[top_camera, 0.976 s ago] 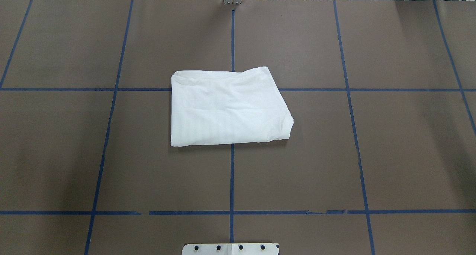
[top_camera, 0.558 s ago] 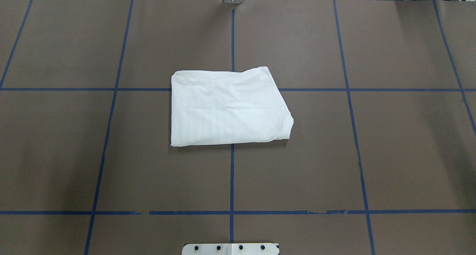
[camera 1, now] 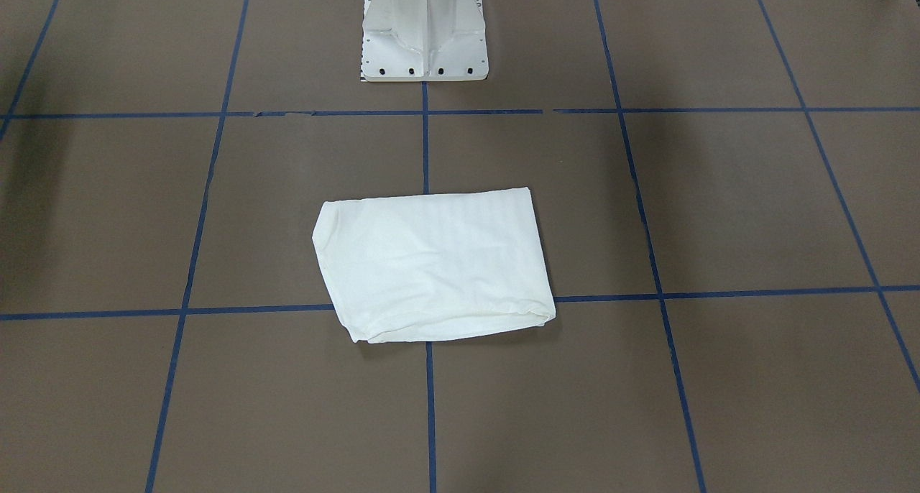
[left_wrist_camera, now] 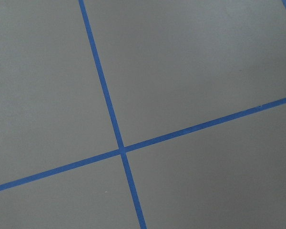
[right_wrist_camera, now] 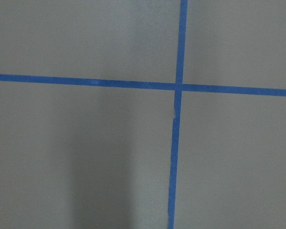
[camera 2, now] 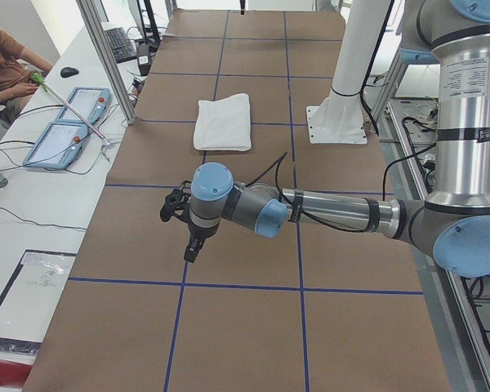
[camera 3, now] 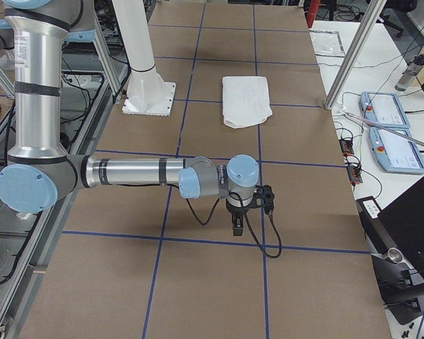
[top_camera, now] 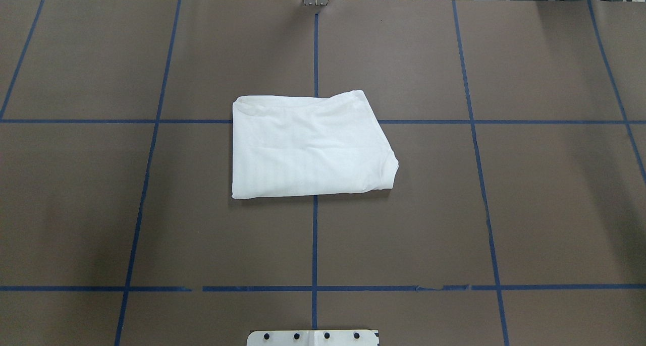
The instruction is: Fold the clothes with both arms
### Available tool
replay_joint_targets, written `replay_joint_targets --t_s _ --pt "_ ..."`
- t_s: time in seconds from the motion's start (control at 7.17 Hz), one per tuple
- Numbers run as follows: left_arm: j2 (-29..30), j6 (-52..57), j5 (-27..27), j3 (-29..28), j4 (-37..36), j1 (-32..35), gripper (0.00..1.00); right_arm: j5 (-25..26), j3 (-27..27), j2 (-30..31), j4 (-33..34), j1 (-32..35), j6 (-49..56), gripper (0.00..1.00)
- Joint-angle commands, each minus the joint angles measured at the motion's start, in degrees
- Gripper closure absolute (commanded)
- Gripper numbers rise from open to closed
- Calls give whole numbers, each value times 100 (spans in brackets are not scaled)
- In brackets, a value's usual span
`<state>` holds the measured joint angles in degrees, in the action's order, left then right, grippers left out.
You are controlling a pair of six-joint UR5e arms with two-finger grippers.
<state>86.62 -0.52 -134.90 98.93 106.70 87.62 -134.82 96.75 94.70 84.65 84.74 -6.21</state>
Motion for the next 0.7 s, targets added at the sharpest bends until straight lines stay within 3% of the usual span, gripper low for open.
replay_joint_targets --t_s 0.0,0.28,0.56 --pt "65 8 25 -75 -8 -8 0 9 2 13 8 8 -82 0" --pt "83 8 78 4 -8 0 0 9 10 -48 8 8 -851 0" --pt "92 8 174 13 -8 0 0 17 19 -75 -1 8 -935 0"
